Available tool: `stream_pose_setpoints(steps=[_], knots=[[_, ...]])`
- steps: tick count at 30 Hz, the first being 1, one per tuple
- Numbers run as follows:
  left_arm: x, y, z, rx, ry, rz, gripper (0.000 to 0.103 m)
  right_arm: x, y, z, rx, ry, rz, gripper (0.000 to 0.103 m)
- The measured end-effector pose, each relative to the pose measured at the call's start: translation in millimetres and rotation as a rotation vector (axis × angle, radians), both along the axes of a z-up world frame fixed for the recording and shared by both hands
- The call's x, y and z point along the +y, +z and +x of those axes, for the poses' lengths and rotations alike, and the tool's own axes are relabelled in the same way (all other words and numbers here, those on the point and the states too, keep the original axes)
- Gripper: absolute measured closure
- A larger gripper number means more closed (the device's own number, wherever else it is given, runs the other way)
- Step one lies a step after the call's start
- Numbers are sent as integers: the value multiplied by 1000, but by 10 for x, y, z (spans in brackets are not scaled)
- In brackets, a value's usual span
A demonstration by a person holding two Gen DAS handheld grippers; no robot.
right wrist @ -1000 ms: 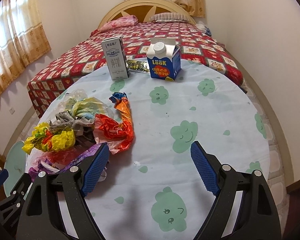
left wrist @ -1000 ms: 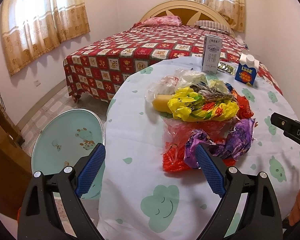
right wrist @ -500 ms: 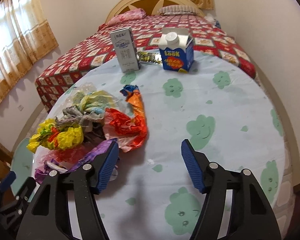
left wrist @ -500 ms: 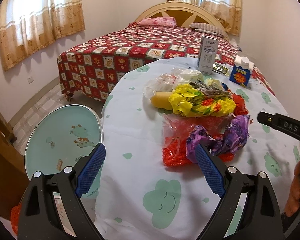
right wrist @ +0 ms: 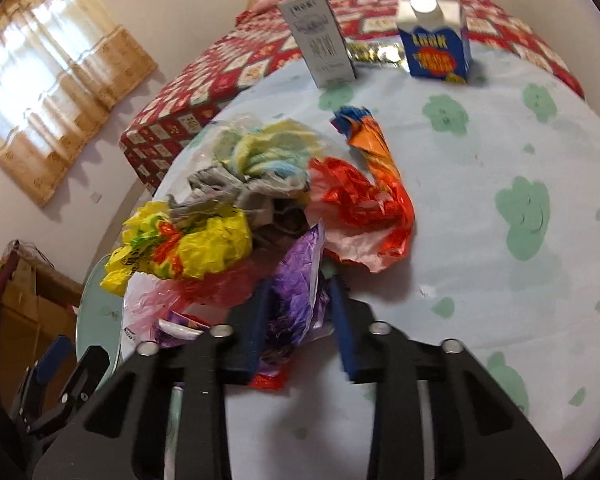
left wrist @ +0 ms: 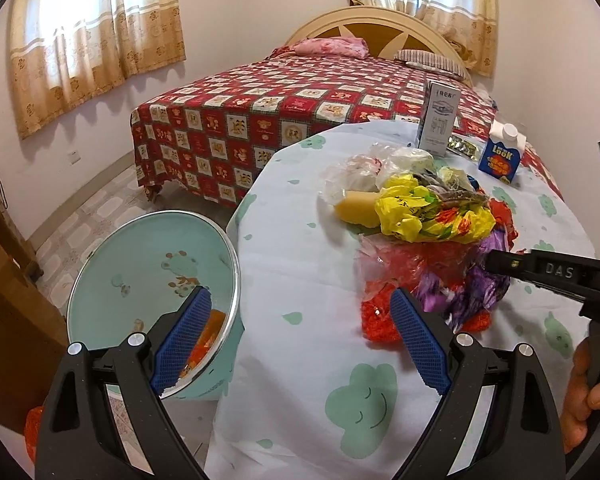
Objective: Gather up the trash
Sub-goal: 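Grasp the purple wrapper with the right tool while the left tool grasps the pink translucent bag, then carry both items over the teal bucket and open both tools to drop them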
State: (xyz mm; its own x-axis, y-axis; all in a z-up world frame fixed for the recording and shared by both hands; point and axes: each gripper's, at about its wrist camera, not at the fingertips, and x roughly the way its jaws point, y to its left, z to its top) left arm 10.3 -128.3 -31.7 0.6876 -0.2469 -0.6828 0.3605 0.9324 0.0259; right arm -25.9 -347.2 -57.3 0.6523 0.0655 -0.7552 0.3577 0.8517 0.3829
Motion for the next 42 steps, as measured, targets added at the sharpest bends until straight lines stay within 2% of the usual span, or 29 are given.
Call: stream_pose_setpoints(steps=[2, 6, 12, 16, 22, 25, 30, 31, 33, 35, 39, 42], knots=[[-22, -13, 2, 6, -6, -5, 14, -28, 36, -45, -15, 5, -4, 93], [-125, -48, -51, 11, -41, 1, 14, -152, 148, -181, -43, -18, -3, 94], [-285, -185, -36, 64, -86, -22, 14, -436, 387, -457, -84, -115, -104, 95], [-414, -244, -65, 109, -125, -36, 14, -521, 356, -472, -74, -87, -88, 95], [-424, -257, -60, 82, -109, 7, 20, -626, 343, -575, -61, -106, -106, 95], [-317, -182, 60, 74, -72, -28, 20, -729, 398, -654, -68, -133, -119, 96], [-410, -215, 218, 94, -104, -43, 20, -808, 464, -721, -68, -140, -159, 96], [-434, -244, 240, 105, -110, -48, 22, -803, 459, -723, -65, -142, -167, 96], [-536, -344, 278, 148, -152, -50, 47, -791, 432, -727, -62, -141, -156, 96], [-573, -387, 265, 175, -178, -66, 62, -783, 425, -730, -59, -140, -156, 96], [-549, -301, 182, 153, -200, -90, 67, -726, 444, -738, -63, -136, -161, 96], [-475, -138, 83, 115, -220, -99, 67, -679, 522, -762, -81, -138, -175, 96]])
